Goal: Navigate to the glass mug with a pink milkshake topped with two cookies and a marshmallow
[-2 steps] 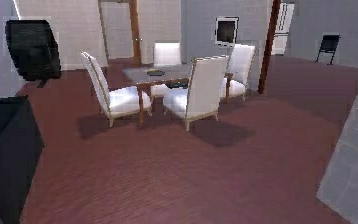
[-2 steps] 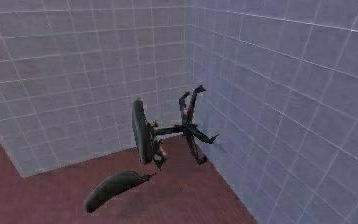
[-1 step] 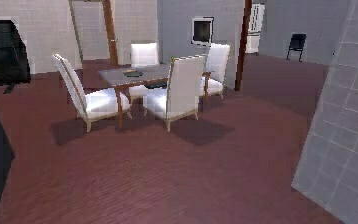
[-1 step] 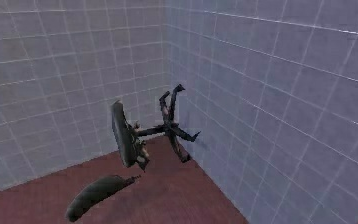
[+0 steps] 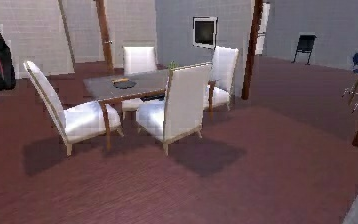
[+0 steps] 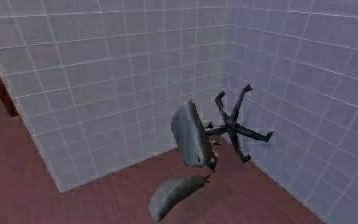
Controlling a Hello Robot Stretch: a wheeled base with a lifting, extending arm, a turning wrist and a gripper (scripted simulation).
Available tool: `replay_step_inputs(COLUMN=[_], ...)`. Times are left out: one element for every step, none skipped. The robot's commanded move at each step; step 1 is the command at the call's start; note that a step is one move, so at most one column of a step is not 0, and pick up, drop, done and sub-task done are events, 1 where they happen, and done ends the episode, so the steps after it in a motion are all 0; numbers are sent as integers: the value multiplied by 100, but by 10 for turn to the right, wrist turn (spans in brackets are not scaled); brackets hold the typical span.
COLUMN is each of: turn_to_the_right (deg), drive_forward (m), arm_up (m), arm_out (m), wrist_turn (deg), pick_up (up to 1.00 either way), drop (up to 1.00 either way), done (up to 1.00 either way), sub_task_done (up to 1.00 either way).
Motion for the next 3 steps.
replay_step_inputs(turn_to_the_right=[120,30,0], drive_forward=[0,0,50], arm_up=[0,0,0], arm_out=[0,0,0], wrist_turn=[0,0,0], pick_up=[0,0,0], drop=[0,0,0], done=[0,0,0], sub_task_done=[0,0,0])
